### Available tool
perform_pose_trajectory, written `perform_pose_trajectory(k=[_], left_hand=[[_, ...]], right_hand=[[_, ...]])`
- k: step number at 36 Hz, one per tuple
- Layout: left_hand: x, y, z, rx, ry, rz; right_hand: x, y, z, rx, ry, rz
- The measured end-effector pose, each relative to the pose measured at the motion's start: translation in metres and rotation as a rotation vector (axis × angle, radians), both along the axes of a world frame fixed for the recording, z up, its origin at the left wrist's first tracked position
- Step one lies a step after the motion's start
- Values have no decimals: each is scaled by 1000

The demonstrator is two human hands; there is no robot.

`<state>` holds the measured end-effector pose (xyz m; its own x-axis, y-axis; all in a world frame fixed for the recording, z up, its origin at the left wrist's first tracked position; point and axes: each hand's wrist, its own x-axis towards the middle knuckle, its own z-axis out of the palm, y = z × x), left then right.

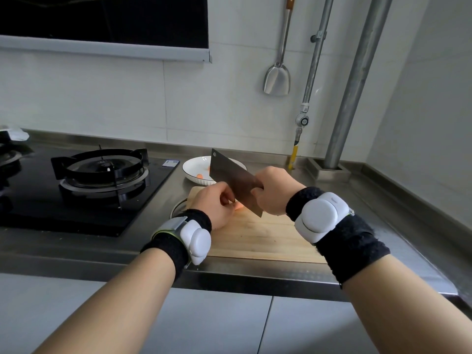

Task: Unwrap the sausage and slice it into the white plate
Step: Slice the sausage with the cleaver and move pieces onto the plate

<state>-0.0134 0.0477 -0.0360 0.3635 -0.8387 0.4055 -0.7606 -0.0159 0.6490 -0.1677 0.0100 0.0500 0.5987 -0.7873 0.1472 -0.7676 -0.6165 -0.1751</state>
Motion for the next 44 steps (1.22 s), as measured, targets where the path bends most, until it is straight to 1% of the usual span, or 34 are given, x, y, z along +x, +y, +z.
perform_pose_trajectory(k=[10,20,44], left_hand=[[0,1,0,0,-22,-8],[0,0,0,3,-33,-16],[0,0,0,-3,-30,-3]], right_hand=[[-2,3,1,53,-7,2],[-1,4,1,51,-16,-14],[2,8,5,87,57,-18]])
